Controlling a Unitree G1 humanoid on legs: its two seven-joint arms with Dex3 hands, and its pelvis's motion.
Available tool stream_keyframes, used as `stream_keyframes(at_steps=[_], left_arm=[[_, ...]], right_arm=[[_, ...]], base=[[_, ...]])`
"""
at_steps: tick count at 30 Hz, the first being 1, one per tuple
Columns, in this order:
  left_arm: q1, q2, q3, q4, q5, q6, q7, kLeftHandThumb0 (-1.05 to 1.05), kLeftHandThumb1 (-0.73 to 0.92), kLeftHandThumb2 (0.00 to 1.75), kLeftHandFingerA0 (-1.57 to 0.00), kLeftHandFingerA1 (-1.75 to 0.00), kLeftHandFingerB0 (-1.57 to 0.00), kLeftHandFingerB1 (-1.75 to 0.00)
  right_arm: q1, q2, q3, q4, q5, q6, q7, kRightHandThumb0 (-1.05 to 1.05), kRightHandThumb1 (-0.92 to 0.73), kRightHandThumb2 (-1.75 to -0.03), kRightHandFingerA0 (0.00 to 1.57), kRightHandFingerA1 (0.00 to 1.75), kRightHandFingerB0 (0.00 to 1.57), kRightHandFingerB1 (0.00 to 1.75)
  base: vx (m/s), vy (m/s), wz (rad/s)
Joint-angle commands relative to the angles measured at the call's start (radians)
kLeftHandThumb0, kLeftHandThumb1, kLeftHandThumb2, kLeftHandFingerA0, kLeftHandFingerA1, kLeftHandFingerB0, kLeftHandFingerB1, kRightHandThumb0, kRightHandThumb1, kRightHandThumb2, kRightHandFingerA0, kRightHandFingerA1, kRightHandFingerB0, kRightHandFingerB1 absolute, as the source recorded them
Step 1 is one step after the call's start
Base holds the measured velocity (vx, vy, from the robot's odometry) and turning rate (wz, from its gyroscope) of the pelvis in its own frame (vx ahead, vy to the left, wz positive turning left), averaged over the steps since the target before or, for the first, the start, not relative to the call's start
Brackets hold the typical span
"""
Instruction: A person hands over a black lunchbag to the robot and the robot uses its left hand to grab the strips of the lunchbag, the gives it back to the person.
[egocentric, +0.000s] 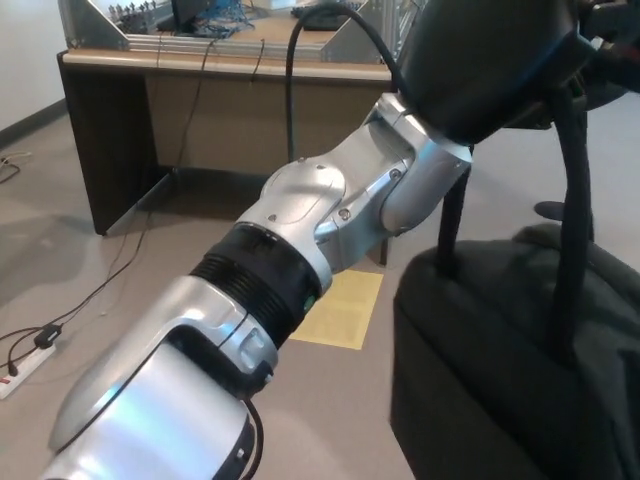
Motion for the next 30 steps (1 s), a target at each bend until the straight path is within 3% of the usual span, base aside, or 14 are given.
stream_keyframes(at_steps=[1,4,5,11,12,15,16,19,21,22,26,27,29,30], left_arm=[[-0.019,0.005,-0.003,0.008,0.023,0.028,0.039,-0.34,0.53,0.58,-0.86,-1.68,-0.90,-1.09],[-0.006,0.016,-0.006,-0.002,0.035,0.038,0.050,-0.35,0.56,0.57,-0.86,-1.72,-0.87,-1.22],[0.006,0.029,-0.003,-0.012,0.034,0.036,0.047,-0.39,0.39,0.79,-1.13,-1.41,-0.93,-1.29],[0.053,0.079,0.019,-0.073,0.007,0.021,-0.001,-0.38,0.44,0.83,-1.14,-1.38,-0.86,-1.18],[0.061,0.084,0.024,-0.083,0.002,0.020,-0.004,-0.28,0.63,0.57,-0.78,-1.75,-0.63,-1.61],[0.078,0.099,0.037,-0.102,-0.005,0.013,-0.006,-0.37,0.44,0.82,-1.11,-1.38,-0.89,-1.26],[0.084,0.104,0.039,-0.113,-0.001,0.021,-0.008,-0.29,0.58,0.56,-0.78,-1.75,-0.60,-1.66],[0.097,0.108,0.047,-0.130,-0.004,0.027,-0.020,-0.28,0.55,0.55,-0.78,-1.75,-0.64,-1.61],[0.101,0.111,0.052,-0.136,-0.005,0.023,-0.027,-0.29,0.54,0.55,-0.78,-1.75,-0.66,-1.59],[0.106,0.112,0.055,-0.143,-0.004,0.026,-0.027,-0.35,0.36,0.74,-1.14,-1.42,-0.87,-1.25],[0.112,0.112,0.060,-0.146,-0.001,0.027,-0.023,-0.33,0.36,0.75,-1.15,-1.41,-0.90,-1.25],[0.114,0.111,0.058,-0.141,0.008,0.031,-0.011,-0.27,0.55,0.56,-0.81,-1.75,-0.66,-1.61],[0.114,0.110,0.058,-0.140,0.011,0.033,-0.006,-0.27,0.55,0.56,-0.81,-1.75,-0.66,-1.61],[0.111,0.112,0.056,-0.132,0.014,0.026,0.004,-0.28,0.55,0.56,-0.82,-1.75,-0.67,-1.60]], right_arm=[[-0.003,-0.009,-0.003,-0.006,0.002,0.022,-0.005,-0.44,-0.49,-0.88,0.33,0.54,0.49,0.59],[0.000,-0.009,0.002,-0.009,-0.004,0.022,-0.010,-0.45,-0.49,-0.88,0.32,0.53,0.49,0.59],[0.001,-0.008,0.003,-0.011,-0.004,0.025,-0.006,-0.44,-0.49,-0.88,0.32,0.53,0.49,0.59],[0.006,-0.003,0.005,-0.009,0.001,0.010,0.002,-0.44,-0.49,-0.88,0.32,0.54,0.48,0.59],[0.006,-0.003,0.006,-0.008,0.000,0.010,0.000,-0.42,-0.65,-0.59,0.43,0.42,0.54,0.45],[0.004,-0.006,0.012,-0.004,-0.005,0.009,0.003,-0.46,-0.50,-0.89,0.31,0.53,0.48,0.59],[0.005,-0.007,0.014,-0.005,-0.005,0.011,0.004,-0.46,-0.50,-0.89,0.31,0.53,0.48,0.59],[0.004,-0.006,0.012,-0.003,0.000,0.006,0.004,-0.45,-0.50,-0.89,0.32,0.53,0.48,0.59],[0.004,-0.005,0.009,-0.001,0.004,0.001,0.004,-0.42,-0.66,-0.59,0.42,0.43,0.54,0.45],[0.005,-0.006,0.009,0.001,0.003,-0.002,0.002,-0.42,-0.66,-0.59,0.42,0.43,0.54,0.45],[0.003,-0.008,0.012,-0.006,0.000,0.006,0.002,-0.42,-0.66,-0.59,0.41,0.42,0.53,0.45],[0.005,-0.009,0.014,-0.012,-0.002,0.011,0.004,-0.46,-0.50,-0.89,0.32,0.53,0.47,0.59],[0.005,-0.009,0.015,-0.014,-0.003,0.012,0.004,-0.46,-0.50,-0.89,0.32,0.53,0.47,0.59],[0.003,-0.009,0.014,-0.008,-0.002,0.004,0.000,-0.43,-0.66,-0.60,0.42,0.43,0.54,0.45]], base=[[0.00,0.000,0.00],[0.00,0.000,0.00],[0.00,0.000,0.00],[0.00,0.000,0.00],[0.00,0.000,0.00],[0.00,0.000,0.00],[0.00,0.000,0.00],[0.00,0.000,0.00],[0.00,0.000,0.00],[0.00,0.000,0.00],[0.00,0.000,0.00],[0.00,0.000,0.00],[0.00,0.000,0.00],[0.00,0.000,0.00]])
